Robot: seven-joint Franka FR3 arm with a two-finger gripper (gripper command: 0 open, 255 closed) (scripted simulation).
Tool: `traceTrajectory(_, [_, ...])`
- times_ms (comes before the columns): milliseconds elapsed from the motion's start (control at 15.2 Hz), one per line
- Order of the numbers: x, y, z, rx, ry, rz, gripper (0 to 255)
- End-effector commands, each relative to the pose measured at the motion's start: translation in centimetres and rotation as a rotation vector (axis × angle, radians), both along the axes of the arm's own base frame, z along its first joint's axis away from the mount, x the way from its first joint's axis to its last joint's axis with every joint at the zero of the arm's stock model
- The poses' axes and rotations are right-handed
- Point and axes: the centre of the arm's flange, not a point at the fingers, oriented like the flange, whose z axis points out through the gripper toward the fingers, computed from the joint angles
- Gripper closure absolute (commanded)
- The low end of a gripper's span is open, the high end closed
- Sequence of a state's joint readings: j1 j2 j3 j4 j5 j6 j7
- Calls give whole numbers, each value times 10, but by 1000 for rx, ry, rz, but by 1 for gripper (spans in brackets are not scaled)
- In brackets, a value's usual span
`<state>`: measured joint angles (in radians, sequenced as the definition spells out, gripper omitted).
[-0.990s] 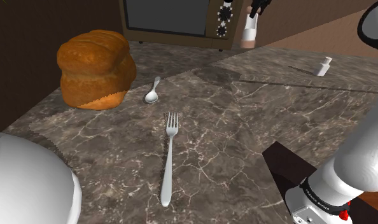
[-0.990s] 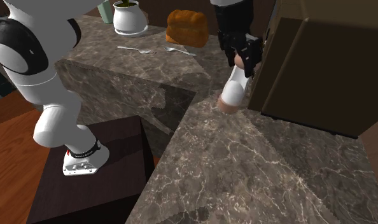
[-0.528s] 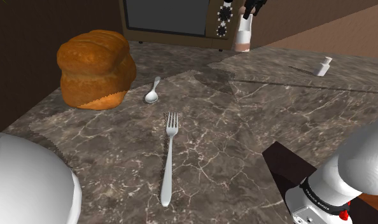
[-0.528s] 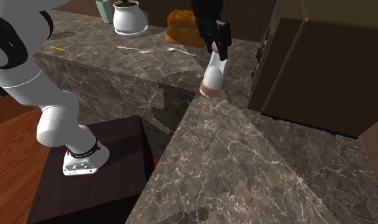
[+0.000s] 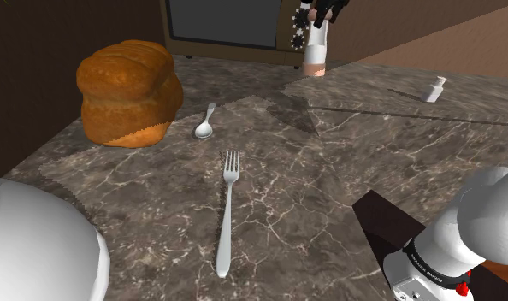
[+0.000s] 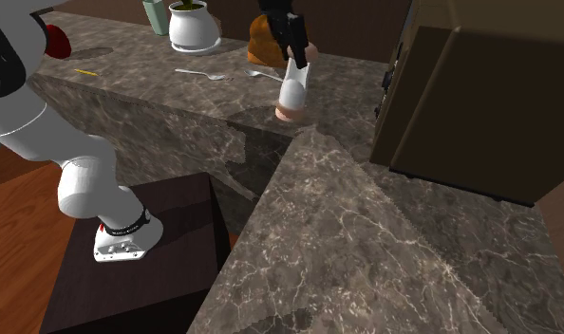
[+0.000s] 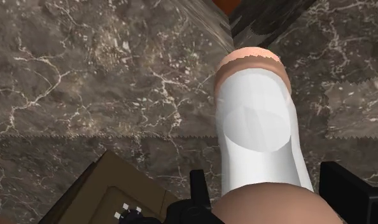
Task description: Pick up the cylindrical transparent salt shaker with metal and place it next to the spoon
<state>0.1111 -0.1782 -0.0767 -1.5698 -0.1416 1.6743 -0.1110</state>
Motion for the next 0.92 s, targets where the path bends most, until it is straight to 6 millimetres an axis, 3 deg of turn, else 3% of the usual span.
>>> traceTrajectory(0, [-9, 24, 0, 0, 0, -2, 255])
traceTrajectory(858, [-61, 187, 0, 0, 0, -2, 255])
